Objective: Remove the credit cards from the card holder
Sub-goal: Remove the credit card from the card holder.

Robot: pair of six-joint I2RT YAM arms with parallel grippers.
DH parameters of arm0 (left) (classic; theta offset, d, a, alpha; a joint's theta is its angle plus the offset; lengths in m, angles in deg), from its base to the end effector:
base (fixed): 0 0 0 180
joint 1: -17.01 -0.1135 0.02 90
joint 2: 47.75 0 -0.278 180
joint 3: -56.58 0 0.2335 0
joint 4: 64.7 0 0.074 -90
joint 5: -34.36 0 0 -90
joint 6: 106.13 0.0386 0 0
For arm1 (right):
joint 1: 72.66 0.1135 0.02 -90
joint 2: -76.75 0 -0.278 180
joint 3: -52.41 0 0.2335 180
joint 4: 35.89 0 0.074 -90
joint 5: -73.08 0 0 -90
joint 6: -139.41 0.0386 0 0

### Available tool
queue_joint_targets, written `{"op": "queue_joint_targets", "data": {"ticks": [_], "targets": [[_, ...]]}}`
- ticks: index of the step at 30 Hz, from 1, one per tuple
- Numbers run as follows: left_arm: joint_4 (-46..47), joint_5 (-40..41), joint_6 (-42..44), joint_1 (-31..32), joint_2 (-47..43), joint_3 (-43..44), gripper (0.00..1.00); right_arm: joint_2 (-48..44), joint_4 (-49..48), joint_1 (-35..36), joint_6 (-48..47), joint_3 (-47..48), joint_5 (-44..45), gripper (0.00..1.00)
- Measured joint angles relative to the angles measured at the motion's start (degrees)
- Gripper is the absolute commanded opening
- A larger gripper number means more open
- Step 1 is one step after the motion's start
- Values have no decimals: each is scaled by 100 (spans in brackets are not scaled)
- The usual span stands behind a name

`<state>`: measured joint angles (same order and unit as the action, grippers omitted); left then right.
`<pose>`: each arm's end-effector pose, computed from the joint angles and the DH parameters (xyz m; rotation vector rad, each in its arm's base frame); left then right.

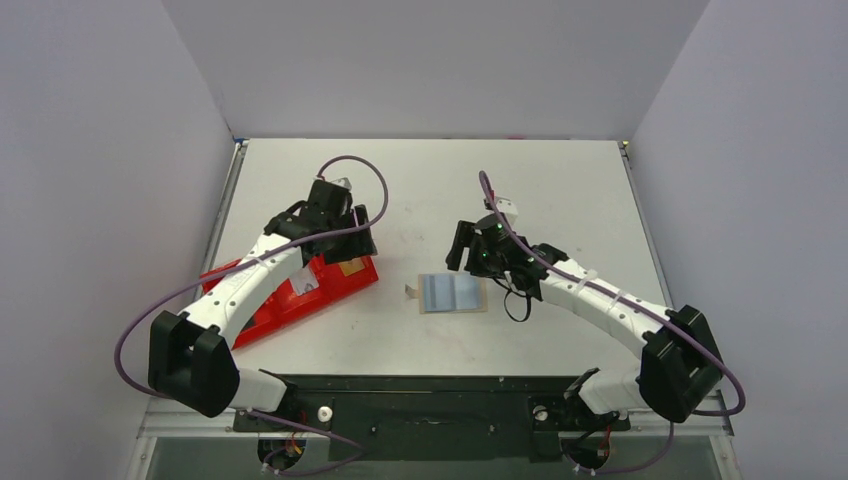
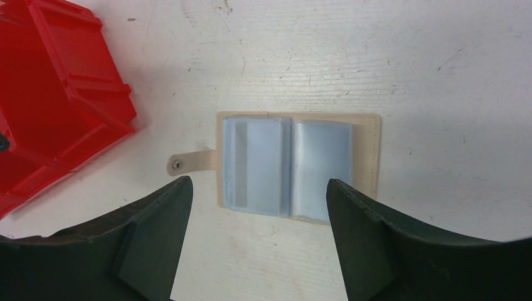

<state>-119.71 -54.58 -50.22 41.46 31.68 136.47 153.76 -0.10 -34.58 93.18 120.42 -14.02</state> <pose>0.2441 -0.1102 0.2969 -0.2233 2.5573 -0.3804 0.2122 0.1638 0.2686 0.1470 2.4386 0.6196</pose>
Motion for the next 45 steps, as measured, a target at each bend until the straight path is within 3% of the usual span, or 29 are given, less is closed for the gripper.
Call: {"op": "queue_joint_targets", "data": {"ticks": [20,45], "targets": [[153,-330,0,0,-227,-186,60,1447,507,929,-315,1001,1121,69],[136,-304,-22,0,-455,-391,60,2511,535,1290,-258,1126,1117,50]]}}
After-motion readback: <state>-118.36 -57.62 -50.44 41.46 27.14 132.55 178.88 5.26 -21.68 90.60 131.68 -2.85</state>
